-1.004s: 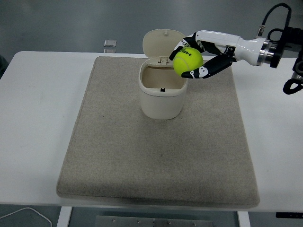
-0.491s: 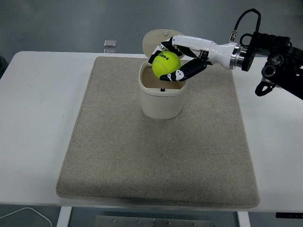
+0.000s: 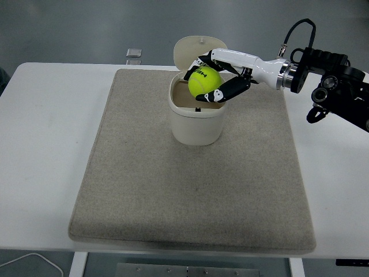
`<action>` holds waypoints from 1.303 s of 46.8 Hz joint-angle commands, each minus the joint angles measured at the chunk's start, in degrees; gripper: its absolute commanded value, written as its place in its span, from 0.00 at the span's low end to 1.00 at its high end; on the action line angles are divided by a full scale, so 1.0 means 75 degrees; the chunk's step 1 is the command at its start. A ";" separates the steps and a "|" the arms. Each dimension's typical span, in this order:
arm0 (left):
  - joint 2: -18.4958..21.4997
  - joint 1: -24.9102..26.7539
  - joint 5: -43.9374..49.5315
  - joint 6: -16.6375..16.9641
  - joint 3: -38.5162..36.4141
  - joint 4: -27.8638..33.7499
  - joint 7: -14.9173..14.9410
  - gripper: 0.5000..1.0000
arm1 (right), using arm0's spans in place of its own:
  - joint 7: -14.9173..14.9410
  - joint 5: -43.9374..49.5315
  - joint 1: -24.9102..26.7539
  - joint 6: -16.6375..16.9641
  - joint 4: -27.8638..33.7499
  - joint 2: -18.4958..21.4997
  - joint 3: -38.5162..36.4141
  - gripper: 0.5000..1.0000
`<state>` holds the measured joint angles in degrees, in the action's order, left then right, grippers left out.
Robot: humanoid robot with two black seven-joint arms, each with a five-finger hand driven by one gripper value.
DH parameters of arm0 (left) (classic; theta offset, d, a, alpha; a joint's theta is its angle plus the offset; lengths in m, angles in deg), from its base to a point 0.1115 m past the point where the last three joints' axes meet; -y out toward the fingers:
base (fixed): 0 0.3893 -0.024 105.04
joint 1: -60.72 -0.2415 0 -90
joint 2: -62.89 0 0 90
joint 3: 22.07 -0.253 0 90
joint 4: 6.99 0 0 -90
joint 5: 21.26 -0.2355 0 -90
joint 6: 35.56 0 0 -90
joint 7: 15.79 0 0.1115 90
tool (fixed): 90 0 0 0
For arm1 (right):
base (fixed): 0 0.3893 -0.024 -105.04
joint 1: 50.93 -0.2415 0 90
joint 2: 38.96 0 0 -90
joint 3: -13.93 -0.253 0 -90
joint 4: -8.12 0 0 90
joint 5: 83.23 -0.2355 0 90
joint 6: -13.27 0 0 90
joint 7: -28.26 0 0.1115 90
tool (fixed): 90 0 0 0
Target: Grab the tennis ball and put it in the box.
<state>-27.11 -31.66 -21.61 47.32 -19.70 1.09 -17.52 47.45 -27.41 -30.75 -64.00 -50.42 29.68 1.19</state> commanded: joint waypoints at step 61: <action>0.0000 0.0000 0.0000 0.0000 0.0000 0.0000 -0.0004 0.99 | -0.0929 -0.2005 -0.0324 0.2510 -0.0432 -0.1664 -0.0130 0.80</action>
<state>-27.11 -31.65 -21.61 47.32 -19.70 1.09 -17.55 41.84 -41.08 -33.60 -45.52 -52.59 18.51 0.30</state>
